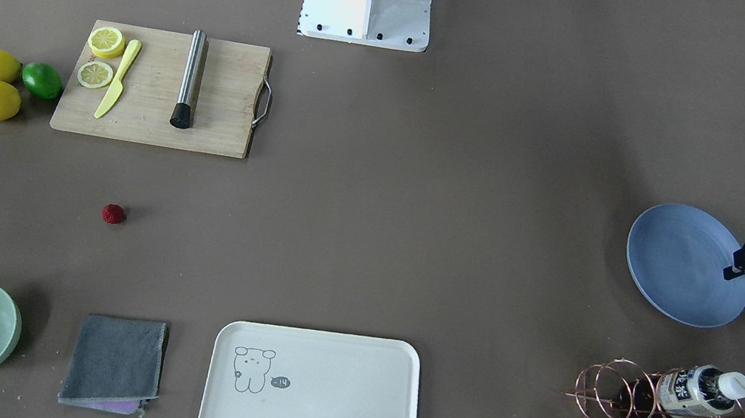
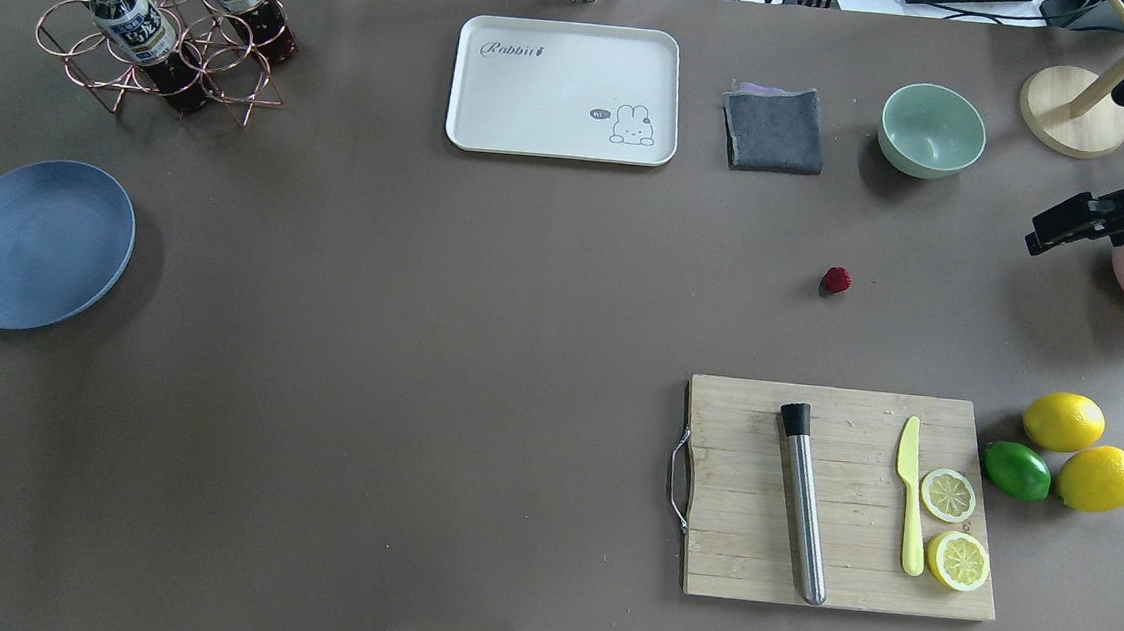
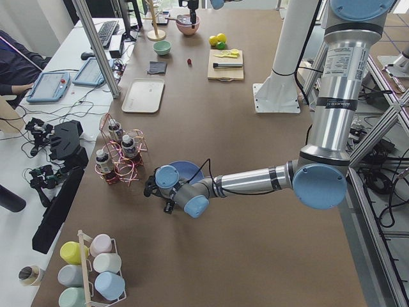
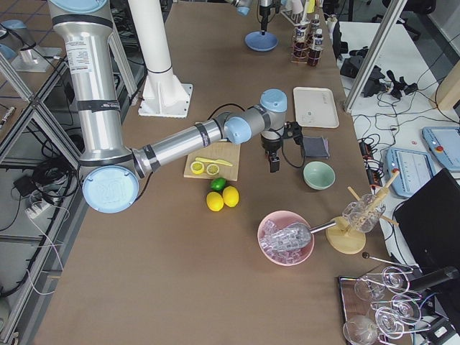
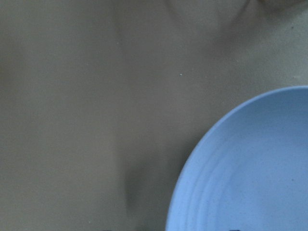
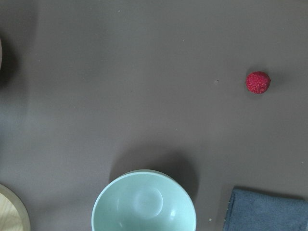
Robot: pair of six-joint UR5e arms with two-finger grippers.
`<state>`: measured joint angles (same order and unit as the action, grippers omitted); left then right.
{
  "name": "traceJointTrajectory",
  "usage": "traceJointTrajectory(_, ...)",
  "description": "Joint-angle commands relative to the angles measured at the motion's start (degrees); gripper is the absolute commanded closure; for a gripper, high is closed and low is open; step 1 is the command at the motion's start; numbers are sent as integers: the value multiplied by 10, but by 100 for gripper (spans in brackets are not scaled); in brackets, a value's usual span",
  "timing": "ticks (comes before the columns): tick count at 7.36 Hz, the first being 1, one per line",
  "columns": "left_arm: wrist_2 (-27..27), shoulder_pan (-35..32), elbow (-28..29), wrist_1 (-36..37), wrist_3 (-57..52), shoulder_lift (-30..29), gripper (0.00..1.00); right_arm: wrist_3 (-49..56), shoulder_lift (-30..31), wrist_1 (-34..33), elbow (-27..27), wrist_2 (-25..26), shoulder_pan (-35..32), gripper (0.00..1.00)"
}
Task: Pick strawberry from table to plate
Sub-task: 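Push the blue plate inward with the left gripper while the right arm moves out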
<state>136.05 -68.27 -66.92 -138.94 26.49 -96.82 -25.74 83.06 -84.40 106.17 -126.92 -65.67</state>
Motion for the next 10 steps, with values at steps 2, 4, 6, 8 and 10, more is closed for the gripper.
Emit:
traceJointTrajectory(2, 25, 13, -6, -10, 1, 0, 100, 1, -1, 3, 0, 0, 0, 0)
traceJointTrajectory(4, 52, -4, -44, -12, 41, 0, 100, 0, -1, 3, 2, -1, 0, 0)
traceJointTrajectory(6, 77, -3, -115, -13, 145, 7, 100, 1, -1, 3, 3, -1, -1, 0)
traceJointTrajectory(8, 75, 8, -182, -12, 256, 4, 100, 0, -1, 3, 4, -1, -1, 0)
traceJointTrajectory(10, 43, 77, -225, -11, 375, -40, 100, -1, -2, 3, 4, -3, -1, 0)
